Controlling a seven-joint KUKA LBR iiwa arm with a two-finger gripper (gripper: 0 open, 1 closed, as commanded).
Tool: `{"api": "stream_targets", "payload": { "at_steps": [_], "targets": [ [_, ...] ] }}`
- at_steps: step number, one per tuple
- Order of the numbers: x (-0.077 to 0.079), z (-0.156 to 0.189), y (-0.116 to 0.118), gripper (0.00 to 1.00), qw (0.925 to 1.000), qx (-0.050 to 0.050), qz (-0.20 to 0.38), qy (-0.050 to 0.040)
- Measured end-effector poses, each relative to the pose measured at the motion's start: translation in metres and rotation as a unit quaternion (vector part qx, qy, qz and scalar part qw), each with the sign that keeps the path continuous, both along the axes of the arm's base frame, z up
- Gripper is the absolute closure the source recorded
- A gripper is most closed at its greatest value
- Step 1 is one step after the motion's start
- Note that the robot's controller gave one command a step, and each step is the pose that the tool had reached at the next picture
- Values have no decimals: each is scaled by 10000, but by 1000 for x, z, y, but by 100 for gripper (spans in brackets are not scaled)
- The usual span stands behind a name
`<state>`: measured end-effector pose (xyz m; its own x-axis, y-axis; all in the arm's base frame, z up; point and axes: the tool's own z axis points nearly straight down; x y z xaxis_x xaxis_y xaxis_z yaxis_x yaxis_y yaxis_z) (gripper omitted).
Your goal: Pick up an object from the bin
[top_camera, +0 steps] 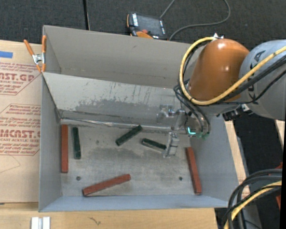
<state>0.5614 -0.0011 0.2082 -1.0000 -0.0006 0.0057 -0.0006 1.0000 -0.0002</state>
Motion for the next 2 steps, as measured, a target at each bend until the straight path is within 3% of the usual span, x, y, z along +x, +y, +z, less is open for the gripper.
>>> {"api": "stream_targets", "payload": {
  "at_steps": [1,2],
  "targets": [
    [-1,-137,-36,0,9995,1,312,4],
    [1,-132,-36,100,9995,1,316,-33]
  ]
}}
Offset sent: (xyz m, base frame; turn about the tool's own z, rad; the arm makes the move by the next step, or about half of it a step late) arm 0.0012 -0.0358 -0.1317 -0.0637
